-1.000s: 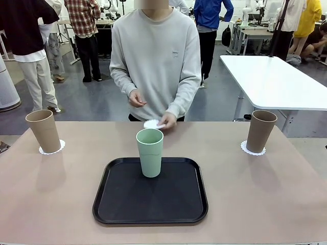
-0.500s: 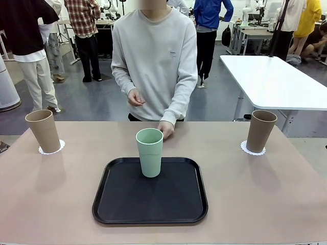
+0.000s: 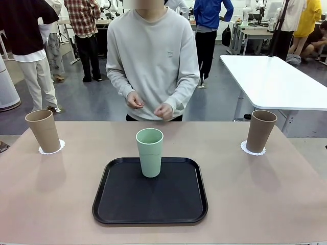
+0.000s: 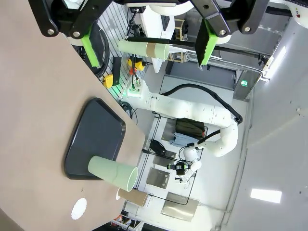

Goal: Place coasters on the table and set cups on them.
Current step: Take one Reusable plastic cup from the Flat Tray and place it on a coaster set by the human.

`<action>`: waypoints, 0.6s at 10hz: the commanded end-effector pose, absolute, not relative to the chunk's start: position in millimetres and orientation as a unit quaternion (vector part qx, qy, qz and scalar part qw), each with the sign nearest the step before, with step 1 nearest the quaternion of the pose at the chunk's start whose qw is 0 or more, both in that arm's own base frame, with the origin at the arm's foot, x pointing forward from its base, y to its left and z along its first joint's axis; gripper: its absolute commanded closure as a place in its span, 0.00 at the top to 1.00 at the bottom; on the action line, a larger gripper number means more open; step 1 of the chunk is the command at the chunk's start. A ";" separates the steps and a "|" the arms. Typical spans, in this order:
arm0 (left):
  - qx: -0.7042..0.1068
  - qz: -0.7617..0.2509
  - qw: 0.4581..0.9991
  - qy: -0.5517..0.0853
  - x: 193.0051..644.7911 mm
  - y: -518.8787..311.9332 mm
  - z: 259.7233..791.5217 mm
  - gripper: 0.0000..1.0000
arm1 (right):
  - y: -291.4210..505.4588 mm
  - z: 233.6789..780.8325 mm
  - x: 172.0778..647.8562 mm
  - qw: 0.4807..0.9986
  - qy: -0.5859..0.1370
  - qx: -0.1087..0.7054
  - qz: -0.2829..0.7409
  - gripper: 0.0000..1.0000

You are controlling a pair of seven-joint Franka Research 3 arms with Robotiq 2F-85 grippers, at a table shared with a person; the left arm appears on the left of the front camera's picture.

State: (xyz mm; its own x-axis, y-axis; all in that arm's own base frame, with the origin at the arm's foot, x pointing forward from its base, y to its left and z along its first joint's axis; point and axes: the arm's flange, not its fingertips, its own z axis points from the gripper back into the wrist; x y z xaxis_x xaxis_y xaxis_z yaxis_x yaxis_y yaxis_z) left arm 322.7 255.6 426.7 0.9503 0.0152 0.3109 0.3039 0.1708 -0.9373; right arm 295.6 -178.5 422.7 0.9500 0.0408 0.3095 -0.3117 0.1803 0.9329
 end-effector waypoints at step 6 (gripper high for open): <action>-0.639 -0.098 0.752 -0.128 321.6 256.0 428.8 1.00 | -178.0 420.3 293.8 0.757 -0.108 0.634 0.116 1.00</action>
State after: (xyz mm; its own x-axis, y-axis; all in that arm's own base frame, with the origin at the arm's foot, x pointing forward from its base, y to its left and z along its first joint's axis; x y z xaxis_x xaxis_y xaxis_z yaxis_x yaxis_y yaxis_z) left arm 322.7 255.6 426.7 0.9503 0.0152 0.3109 0.3039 0.1708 -0.9373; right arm 295.6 -178.5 422.7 0.9500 0.0408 0.3095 -0.3117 0.1803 0.9329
